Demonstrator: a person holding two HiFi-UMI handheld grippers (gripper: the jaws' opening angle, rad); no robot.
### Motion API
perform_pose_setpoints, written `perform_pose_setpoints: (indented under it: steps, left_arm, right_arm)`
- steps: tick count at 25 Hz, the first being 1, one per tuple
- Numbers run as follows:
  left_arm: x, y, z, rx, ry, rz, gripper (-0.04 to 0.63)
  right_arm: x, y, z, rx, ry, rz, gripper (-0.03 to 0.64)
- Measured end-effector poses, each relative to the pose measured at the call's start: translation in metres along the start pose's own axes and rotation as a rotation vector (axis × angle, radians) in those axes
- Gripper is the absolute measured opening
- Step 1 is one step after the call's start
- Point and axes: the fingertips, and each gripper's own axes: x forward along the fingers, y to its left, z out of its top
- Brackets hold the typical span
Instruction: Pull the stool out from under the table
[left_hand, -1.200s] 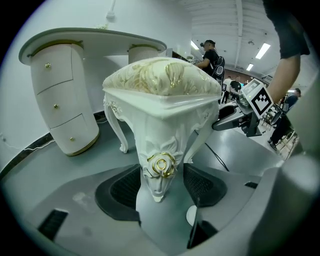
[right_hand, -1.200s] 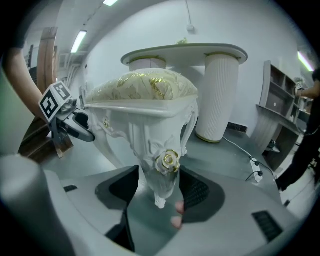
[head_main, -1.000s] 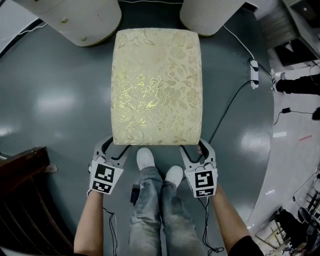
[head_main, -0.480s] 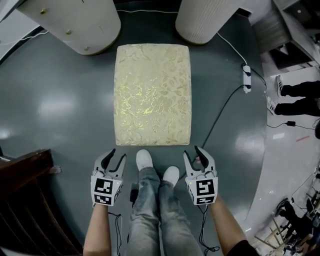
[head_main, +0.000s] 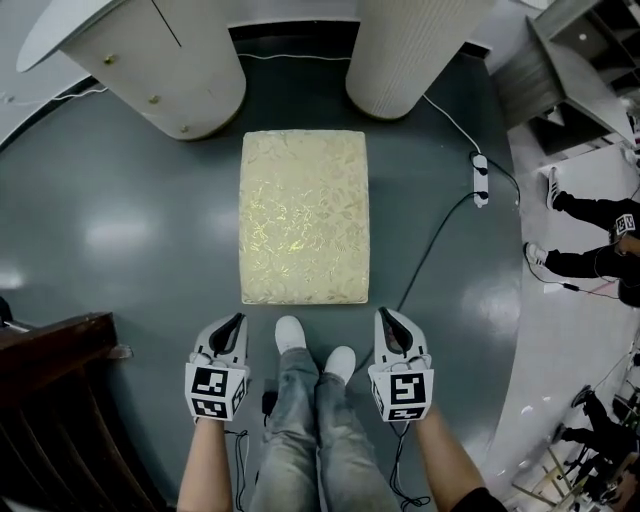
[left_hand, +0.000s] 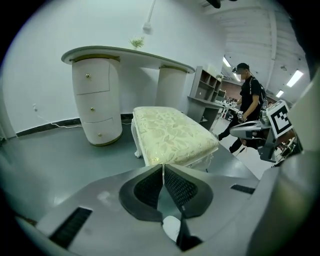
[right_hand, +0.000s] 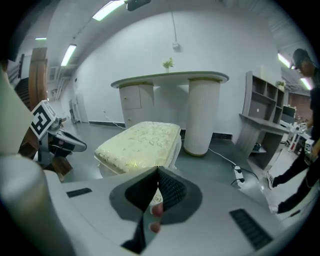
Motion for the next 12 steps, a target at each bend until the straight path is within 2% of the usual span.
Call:
perform_pose_setpoints:
  steps: [6,12]
  left_arm:
    - [-0.015,-0.011,0.045,-0.022,-0.053,-0.008,0.014]
    - [-0.027,-0.029,0.1,0.018,-0.082,-0.048,0.012]
  right_arm:
    - [-0.017,-0.017,0.044,0.035,-0.061,-0.05,0.061]
    - [-0.03,-0.022,0.105,0.066,-0.137,-0.025,0.06]
